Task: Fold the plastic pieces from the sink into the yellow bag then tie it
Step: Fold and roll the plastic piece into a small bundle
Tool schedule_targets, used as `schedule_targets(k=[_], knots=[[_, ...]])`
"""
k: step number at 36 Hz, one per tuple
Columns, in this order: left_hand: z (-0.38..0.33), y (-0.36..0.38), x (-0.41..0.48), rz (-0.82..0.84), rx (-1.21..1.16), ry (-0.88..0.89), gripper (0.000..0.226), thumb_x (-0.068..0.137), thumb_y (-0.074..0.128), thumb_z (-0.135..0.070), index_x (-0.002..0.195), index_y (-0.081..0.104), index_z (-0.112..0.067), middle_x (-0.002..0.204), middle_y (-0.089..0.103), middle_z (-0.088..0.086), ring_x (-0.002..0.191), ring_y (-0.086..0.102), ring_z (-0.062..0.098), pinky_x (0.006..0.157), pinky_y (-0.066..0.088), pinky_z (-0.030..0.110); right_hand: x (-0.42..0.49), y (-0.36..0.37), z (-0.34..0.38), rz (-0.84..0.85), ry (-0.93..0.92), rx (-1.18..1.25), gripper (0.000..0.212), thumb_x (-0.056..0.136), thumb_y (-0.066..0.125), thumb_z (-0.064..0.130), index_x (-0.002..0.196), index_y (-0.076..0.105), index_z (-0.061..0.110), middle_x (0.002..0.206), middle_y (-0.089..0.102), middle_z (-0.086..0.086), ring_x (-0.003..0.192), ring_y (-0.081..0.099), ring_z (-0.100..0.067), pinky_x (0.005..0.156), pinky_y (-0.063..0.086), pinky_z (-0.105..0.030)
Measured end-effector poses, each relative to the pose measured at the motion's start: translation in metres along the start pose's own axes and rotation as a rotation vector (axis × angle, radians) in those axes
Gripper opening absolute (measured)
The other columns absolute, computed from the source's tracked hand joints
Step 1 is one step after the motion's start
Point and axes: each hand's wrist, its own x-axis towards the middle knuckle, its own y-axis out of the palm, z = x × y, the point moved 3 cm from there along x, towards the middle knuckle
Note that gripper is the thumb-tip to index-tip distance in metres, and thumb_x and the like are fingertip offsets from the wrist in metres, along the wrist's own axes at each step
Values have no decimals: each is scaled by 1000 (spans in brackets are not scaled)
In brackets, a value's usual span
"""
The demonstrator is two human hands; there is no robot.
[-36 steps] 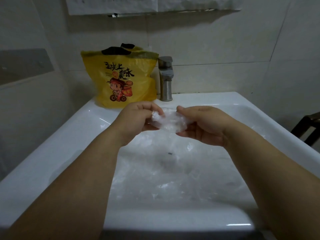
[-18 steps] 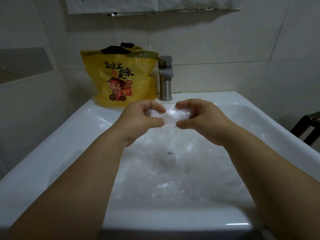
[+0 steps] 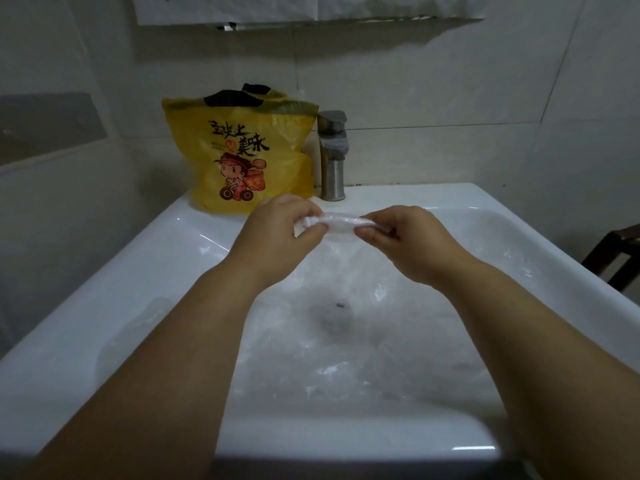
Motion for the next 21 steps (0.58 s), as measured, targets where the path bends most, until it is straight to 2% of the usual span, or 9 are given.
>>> schedule_targets(k=[2,4,5,7,9,14,17,19,21], knots=[[4,1,0,64,-25,-66,10,95,59,-26,103,65,-26,86,49,-22,92,45,9,73,35,22,0,0,0,6,-24,-21,17,95,54,33,88,68,24,75,44,12,66,42,-4,58,32,-17],[6,0,-1,118,-168,-144,6,96,57,-27,91,61,-29,70,52,-20,70,49,8,61,40,22,0,0,1,29,-18,-1,22,95,53,34,74,56,27,73,45,12,66,43,-3,60,31,-20],[5,-1,-1,136,-254,-174,8,96,58,-25,89,61,-29,69,56,-17,66,53,13,61,47,25,0,-1,1,44,7,39,20,95,53,34,78,56,25,71,48,12,65,45,-3,59,33,-20],[4,-1,-1,151,-423,-231,10,95,59,-17,90,63,-25,83,64,-6,77,65,19,75,58,30,-1,-2,2,78,49,105,17,95,53,35,90,62,22,72,58,6,64,50,-5,57,42,-18],[2,-2,-1,134,-563,-265,13,93,61,-9,90,64,-21,88,65,2,74,67,12,72,58,23,-3,-2,1,109,90,180,19,95,53,35,90,65,20,76,63,4,63,53,-7,55,46,-13],[6,-5,3,-21,-817,-379,8,89,64,-5,85,65,-12,66,67,-4,60,63,5,61,54,17,-6,-4,8,175,183,456,21,95,54,29,81,65,19,67,63,5,55,55,-3,56,50,-15],[1,-2,4,-124,-1026,-446,2,88,65,-14,89,65,-14,78,69,-3,75,64,8,69,53,20,-7,0,13,159,246,621,23,96,54,25,85,65,9,65,61,2,55,54,-6,57,50,-18],[-3,5,4,-65,-1189,-467,28,81,66,-31,103,61,-15,102,69,4,97,65,17,84,53,28,-8,4,17,133,283,718,24,97,53,23,85,64,5,64,59,0,55,51,-9,57,49,-21],[-8,19,-1,119,-1174,-508,55,78,67,-50,119,56,-15,121,64,12,113,61,27,98,50,40,-8,11,22,135,295,810,27,98,51,21,81,62,3,63,57,-2,54,50,-10,55,47,-22]])
